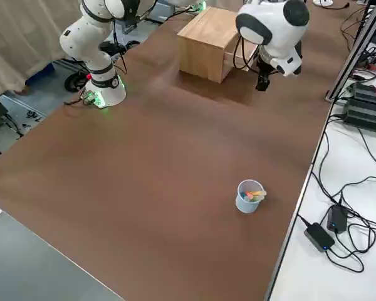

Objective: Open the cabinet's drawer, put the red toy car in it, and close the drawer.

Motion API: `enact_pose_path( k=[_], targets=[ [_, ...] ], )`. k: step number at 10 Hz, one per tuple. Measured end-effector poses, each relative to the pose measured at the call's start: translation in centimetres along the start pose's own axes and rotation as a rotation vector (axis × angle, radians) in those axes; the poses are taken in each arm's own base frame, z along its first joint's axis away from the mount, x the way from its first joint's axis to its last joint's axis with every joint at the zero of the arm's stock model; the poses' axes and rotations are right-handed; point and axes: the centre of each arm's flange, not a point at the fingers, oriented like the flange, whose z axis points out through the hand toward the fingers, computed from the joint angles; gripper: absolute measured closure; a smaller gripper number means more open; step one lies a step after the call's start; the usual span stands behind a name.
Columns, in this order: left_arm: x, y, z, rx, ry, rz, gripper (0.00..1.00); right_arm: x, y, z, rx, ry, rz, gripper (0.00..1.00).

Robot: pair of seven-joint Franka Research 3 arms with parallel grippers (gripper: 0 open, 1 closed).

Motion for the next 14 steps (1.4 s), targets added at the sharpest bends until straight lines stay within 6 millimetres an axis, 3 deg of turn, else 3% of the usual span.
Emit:
enact_pose_path(
  k=[2,3,6,8,10,12,13,14],
  targets=[
    [2.7,-1.3,2.8,-0.004,-0.02,-0.102,0.0,-2.7,2.4,-4.0,-0.142,-0.023,0.102,0.0],
    [3.1,-1.6,4.0,-0.01,-0.027,-0.133,0.0,-3.4,2.3,-5.5,-0.184,-0.011,0.167,0.0],
    [3.4,-1.7,7.4,0.005,-0.04,-0.173,0.0,-5.3,1.7,-9.7,-0.263,0.041,0.278,0.0],
    [3.7,-1.2,9.2,0.021,-0.039,-0.177,0.0,-7.2,2.5,-12.7,-0.295,0.082,0.339,0.0],
    [4.0,-0.9,11.0,0.038,-0.037,-0.175,0.0,-8.3,2.4,-14.4,-0.292,0.118,0.418,0.0],
    [4.1,-0.8,12.0,0.037,-0.03,-0.175,0.05,-8.5,1.2,-15.2,-0.297,0.135,0.475,0.0],
    [4.1,-0.8,12.2,0.037,-0.029,-0.175,0.12,-9.2,-0.3,-16.1,-0.314,0.127,0.467,0.01],
    [4.1,-0.7,12.2,0.036,-0.029,-0.175,0.26,-10.3,-1.7,-17.3,-0.328,0.121,0.464,0.01]
  ],
)
